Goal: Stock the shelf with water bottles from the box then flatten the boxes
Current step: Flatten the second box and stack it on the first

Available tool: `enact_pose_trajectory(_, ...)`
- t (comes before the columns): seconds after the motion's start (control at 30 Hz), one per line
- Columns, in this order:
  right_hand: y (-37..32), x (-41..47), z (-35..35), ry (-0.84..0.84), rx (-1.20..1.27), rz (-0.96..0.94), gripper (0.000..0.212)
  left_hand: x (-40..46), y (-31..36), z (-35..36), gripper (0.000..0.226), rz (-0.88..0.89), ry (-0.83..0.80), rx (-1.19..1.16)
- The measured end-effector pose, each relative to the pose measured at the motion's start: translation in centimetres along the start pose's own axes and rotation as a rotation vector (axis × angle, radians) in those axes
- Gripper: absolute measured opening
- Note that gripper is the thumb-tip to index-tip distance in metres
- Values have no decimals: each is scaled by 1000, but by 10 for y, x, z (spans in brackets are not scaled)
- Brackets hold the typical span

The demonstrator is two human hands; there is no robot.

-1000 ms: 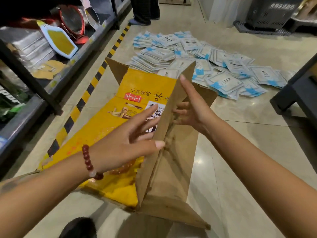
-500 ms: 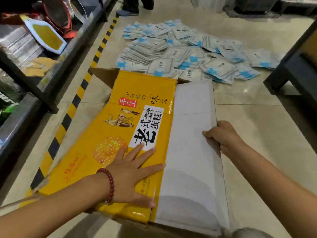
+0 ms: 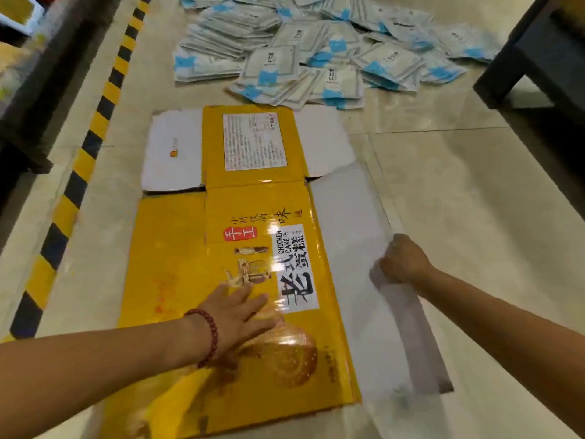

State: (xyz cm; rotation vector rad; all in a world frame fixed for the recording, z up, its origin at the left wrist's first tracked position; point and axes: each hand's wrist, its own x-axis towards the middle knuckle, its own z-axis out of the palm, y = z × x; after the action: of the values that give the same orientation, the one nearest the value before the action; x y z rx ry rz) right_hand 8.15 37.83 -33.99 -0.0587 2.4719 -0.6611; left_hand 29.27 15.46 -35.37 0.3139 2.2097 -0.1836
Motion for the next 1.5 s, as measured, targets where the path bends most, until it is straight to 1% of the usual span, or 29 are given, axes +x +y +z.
enact_pose_trajectory(0.07,13,3,4,-77,-78,104,43,2,-12,15,88,-28,14,7)
enact_pose_trajectory(0.17,27,1,9,-173,-92,97,17,1,-29,35,83,-126,63,-92)
enact_pose_trajectory(0.2,31,-2,12,-188,-102,106,20,0,-34,42,82,-175,95,-146)
enact_pose_trajectory(0.23,34,-8,15,-205,-122,112,28,-1,-38,47,82,-241,142,-216)
enact_pose_trajectory(0.3,41,-14,24,-183,-232,135,66,-6,-49,64,88,-441,240,-398)
enact_pose_trajectory(0.33,44,-15,28,-149,-296,140,78,-9,-56,74,93,-573,276,-513)
enact_pose_trajectory(0.37,46,-15,31,-121,-332,141,83,-13,-63,85,98,-705,303,-634)
enact_pose_trajectory(0.43,46,-13,35,-67,-306,161,83,-23,-76,102,106,-939,303,-845)
enact_pose_trajectory(0.47,45,-14,36,-48,-273,184,82,-28,-80,111,111,-1034,261,-928)
enact_pose_trajectory(0.53,48,-10,36,-10,-217,213,80,-37,-82,124,115,-1163,164,-1043)
enact_pose_trajectory(0.57,51,-9,37,-7,-204,226,81,-39,-82,126,113,-1195,139,-1086)
enact_pose_trajectory(0.6,54,-8,38,-9,-181,237,82,-39,-82,129,110,-1209,140,-1140)
enact_pose_trajectory(0.67,61,0,38,-30,-106,272,80,-36,-84,130,105,-1211,211,-1311)
enact_pose_trajectory(0.7,63,2,36,-40,-57,285,71,-35,-85,128,103,-1200,247,-1390)
enact_pose_trajectory(0.73,62,4,32,-50,12,286,58,-35,-86,127,99,-1190,264,-1439)
enact_pose_trajectory(0.77,60,4,28,-60,84,288,43,-37,-87,124,90,-1170,272,-1464)
enact_pose_trajectory(0.8,56,2,23,-58,141,286,32,-40,-87,123,75,-1144,278,-1470)
enact_pose_trajectory(0.83,54,1,20,-53,173,276,26,-43,-86,121,60,-1116,283,-1475)
enact_pose_trajectory(0.87,53,1,18,-47,194,256,24,-47,-85,119,51,-1096,289,-1475)
enact_pose_trajectory(0.9,51,-1,17,-44,204,237,23,-52,-84,115,47,-1078,301,-1474)
enact_pose_trajectory(1.03,33,-23,8,3,103,147,28,-77,-81,99,45,-1004,389,-1539)
enact_pose_trajectory(1.1,16,-38,1,38,81,43,24,-92,-77,84,38,-961,471,-1560)
enact_pose_trajectory(1.17,-3,-55,-6,63,48,-43,14,-106,-71,60,35,-960,561,-1562)
enact_pose_trajectory(1.23,-24,-73,-17,92,15,-81,20,-123,-66,30,29,-998,645,-1557)
enact_pose_trajectory(1.33,-56,-102,-49,138,12,-98,22,-160,-59,-17,19,-1062,746,-1569)
enact_pose_trajectory(1.4,-74,-120,-79,166,36,-114,22,-191,-59,-50,23,-1080,815,-1572)
enact_pose_trajectory(1.5,-105,-151,-142,186,83,-116,15,-248,-63,-110,30,-1094,850,-1566)
